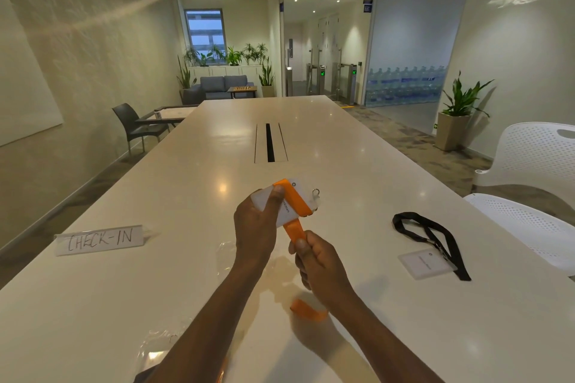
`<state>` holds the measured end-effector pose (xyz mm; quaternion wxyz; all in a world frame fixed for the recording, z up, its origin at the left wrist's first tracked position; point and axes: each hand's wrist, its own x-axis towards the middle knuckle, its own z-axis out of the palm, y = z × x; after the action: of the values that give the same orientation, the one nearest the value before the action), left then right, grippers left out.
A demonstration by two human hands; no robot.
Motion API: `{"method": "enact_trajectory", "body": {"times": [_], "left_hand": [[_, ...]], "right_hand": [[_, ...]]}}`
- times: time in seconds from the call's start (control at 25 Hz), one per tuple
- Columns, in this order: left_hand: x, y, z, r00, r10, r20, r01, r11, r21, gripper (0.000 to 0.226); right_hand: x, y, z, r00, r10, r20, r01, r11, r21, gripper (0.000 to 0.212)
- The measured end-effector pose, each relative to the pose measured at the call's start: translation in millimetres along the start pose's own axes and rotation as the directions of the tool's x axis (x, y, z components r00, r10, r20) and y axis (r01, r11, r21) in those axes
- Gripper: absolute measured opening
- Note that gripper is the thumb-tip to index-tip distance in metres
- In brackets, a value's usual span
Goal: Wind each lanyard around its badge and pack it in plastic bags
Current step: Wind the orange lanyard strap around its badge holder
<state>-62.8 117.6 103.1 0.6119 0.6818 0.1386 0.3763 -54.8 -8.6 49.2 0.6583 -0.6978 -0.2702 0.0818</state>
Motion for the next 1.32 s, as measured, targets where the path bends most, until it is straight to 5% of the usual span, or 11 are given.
{"method": "enact_trajectory", "body": {"times": [0.24, 0.44, 0.56, 0.96, 1.16, 1.32], "left_hand": [[4.6, -15.3, -4.7, 0.994, 0.092, -0.055, -0.085, 0.989, 0.122, 0.051], [1.4, -26.3, -3.5, 0.971, 0.227, -0.079, -0.209, 0.96, 0.185, 0.026], [2.2, -28.6, -5.5, 0.966, 0.239, -0.093, -0.219, 0.957, 0.189, 0.031], [5.9, -32.0, -8.4, 0.982, -0.179, -0.055, 0.175, 0.982, -0.068, 0.042], [2.4, -40.0, -12.5, 0.997, 0.064, -0.035, -0.059, 0.99, 0.126, 0.04], [-3.8, -55.2, -17.9, 0.994, 0.102, 0.036, -0.107, 0.979, 0.175, 0.049]], "right_hand": [[-12.8, 2.0, 1.8, 1.0, -0.012, 0.003, 0.012, 0.997, -0.081, 0.028], [-15.6, -2.6, 3.9, 1.0, 0.008, -0.017, -0.011, 0.992, -0.127, 0.031], [-19.2, -3.9, 6.2, 1.0, -0.004, -0.026, 0.0, 0.987, -0.163, 0.032], [-37.9, -3.3, 12.1, 0.999, 0.002, -0.041, -0.011, 0.973, -0.231, 0.031], [-40.6, -26.9, 3.7, 0.998, 0.056, 0.015, -0.05, 0.959, -0.28, 0.037], [-40.0, -58.3, -9.2, 0.975, 0.221, 0.039, -0.206, 0.95, -0.235, 0.038]]}}
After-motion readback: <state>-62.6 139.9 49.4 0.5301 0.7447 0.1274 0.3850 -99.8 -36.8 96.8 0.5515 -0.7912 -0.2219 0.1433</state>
